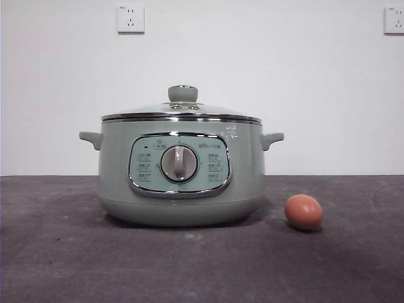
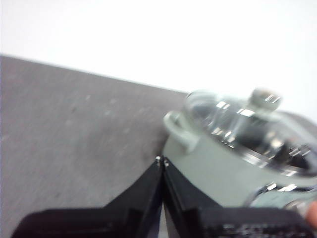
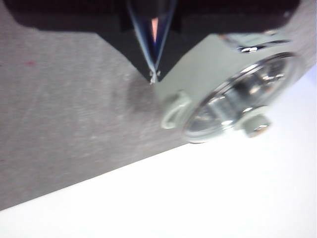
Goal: Pick up the egg,open the lid,put the egg in the pot,close the lid
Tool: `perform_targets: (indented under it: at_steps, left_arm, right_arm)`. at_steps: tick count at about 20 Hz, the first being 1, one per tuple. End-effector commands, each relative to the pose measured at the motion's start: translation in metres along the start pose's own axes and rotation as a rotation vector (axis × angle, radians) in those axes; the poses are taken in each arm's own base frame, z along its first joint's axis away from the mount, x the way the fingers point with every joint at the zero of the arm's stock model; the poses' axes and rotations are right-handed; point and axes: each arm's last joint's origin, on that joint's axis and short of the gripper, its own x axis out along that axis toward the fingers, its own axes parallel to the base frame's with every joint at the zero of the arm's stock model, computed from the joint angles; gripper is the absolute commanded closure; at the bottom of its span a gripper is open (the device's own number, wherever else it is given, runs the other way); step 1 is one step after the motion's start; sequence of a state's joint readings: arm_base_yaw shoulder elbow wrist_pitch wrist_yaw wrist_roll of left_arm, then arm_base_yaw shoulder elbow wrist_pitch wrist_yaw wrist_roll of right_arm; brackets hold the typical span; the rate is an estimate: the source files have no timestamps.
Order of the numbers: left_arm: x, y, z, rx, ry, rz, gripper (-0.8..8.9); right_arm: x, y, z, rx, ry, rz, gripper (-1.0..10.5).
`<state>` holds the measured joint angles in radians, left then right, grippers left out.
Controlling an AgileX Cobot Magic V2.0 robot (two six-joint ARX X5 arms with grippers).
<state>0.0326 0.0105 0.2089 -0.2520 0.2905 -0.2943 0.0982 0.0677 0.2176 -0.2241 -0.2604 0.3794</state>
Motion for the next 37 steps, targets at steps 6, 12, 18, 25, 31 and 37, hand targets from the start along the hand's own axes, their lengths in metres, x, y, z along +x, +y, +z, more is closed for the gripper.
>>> perform_targets:
  at_steps: [6,12,18,25,31,37]
  left_arm:
    - [-0.013,-0.02,0.034,-0.009,0.127,-0.152,8.21]
    - [-0.019,-0.033,0.058,0.061,0.284,-0.292,8.21]
    - [-0.026,-0.043,0.077,0.127,0.412,-0.381,8.21]
    - [-0.033,-0.051,0.094,0.177,0.506,-0.405,8.16]
    - [-0.032,-0.05,0.095,0.185,0.494,-0.367,1.49]
    - [-0.032,-0.05,0.095,0.185,0.494,-0.368,1.49]
  right_arm:
    - [-0.006,0.024,0.048,-0.119,0.203,0.062,9.6]
    - [-0.006,0.041,0.081,-0.265,0.478,0.144,9.6]
    - [-0.006,0.053,0.106,-0.308,0.659,0.234,9.6]
    - [-0.008,0.057,0.115,-0.278,0.739,0.224,9.6]
    - [-0.007,0.057,0.115,-0.232,0.74,0.205,4.6]
    - [-0.004,0.056,0.116,-0.199,0.733,0.192,3.8]
